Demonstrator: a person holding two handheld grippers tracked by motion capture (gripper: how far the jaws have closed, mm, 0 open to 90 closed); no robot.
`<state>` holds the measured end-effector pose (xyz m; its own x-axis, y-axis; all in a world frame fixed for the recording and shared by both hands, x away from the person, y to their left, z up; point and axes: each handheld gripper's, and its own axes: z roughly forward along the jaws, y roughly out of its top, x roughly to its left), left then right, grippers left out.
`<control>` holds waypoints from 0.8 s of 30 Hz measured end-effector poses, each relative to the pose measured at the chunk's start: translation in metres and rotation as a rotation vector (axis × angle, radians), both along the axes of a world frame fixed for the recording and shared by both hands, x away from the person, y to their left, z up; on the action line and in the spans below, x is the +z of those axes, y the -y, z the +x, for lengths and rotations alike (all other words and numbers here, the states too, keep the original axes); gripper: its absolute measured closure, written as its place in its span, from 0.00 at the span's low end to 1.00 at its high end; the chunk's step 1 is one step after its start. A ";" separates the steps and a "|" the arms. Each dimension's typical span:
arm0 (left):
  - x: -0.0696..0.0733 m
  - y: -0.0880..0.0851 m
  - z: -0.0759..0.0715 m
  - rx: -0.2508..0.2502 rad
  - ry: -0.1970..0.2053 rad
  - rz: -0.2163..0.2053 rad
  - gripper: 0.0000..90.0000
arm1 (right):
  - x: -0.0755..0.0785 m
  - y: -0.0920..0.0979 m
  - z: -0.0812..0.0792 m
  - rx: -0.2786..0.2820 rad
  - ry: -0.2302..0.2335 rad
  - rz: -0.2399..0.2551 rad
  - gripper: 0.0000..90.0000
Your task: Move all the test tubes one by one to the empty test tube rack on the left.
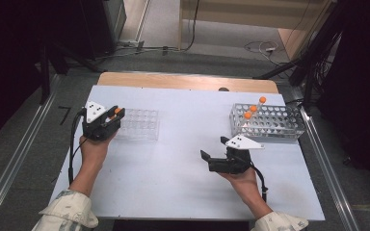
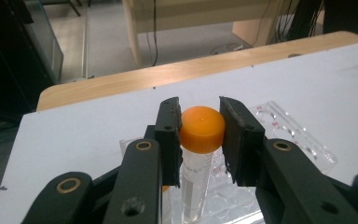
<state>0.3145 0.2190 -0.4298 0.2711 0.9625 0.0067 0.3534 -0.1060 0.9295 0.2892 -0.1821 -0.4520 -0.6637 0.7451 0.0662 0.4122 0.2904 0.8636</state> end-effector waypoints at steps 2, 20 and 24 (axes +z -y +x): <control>-0.001 0.001 0.000 0.006 0.009 0.003 0.78 | 0.000 0.000 0.000 0.006 0.004 -0.001 0.10; -0.003 0.005 -0.004 0.009 0.026 0.018 0.72 | -0.001 0.000 0.000 0.002 -0.002 0.004 0.10; -0.002 0.004 -0.004 0.006 0.030 0.010 0.67 | -0.001 0.000 -0.001 0.001 -0.004 0.004 0.10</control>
